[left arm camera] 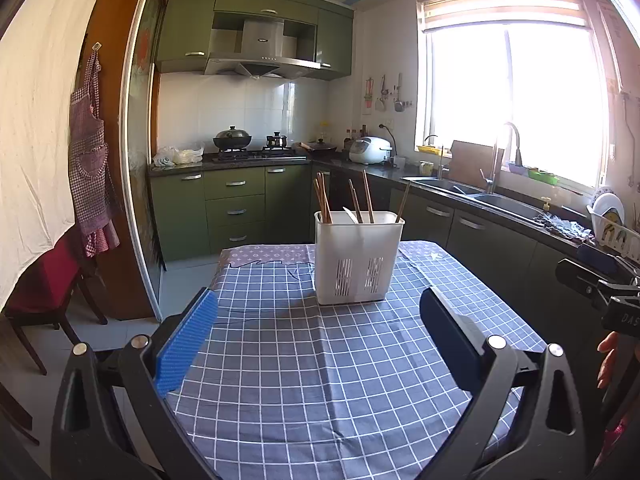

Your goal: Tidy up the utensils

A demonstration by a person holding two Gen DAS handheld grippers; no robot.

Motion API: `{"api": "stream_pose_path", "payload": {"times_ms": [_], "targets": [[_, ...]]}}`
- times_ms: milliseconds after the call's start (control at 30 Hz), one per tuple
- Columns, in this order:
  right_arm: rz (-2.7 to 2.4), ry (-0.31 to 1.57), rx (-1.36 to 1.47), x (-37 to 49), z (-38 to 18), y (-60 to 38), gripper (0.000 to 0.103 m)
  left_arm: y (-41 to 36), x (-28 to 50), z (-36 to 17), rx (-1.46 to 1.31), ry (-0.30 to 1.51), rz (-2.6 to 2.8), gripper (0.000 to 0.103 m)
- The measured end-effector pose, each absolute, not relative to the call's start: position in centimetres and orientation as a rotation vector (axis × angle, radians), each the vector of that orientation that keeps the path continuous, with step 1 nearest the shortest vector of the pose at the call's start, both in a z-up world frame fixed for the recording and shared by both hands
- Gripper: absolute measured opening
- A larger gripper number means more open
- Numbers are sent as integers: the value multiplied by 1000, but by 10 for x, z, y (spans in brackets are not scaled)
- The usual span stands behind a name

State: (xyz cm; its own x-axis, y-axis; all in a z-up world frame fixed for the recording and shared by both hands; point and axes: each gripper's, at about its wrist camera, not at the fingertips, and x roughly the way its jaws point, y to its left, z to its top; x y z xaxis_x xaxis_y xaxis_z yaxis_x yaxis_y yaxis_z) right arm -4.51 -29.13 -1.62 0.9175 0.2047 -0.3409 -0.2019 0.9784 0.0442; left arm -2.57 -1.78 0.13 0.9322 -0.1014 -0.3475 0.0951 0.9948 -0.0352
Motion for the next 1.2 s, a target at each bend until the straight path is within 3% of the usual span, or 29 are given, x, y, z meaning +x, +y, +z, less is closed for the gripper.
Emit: {"api": "stream_pose_path", "payload": {"times_ms": [1200], "targets": [[224,368,24,-39,-20,-289,98,-13,-27,3,-32,377,-62,96]]}}
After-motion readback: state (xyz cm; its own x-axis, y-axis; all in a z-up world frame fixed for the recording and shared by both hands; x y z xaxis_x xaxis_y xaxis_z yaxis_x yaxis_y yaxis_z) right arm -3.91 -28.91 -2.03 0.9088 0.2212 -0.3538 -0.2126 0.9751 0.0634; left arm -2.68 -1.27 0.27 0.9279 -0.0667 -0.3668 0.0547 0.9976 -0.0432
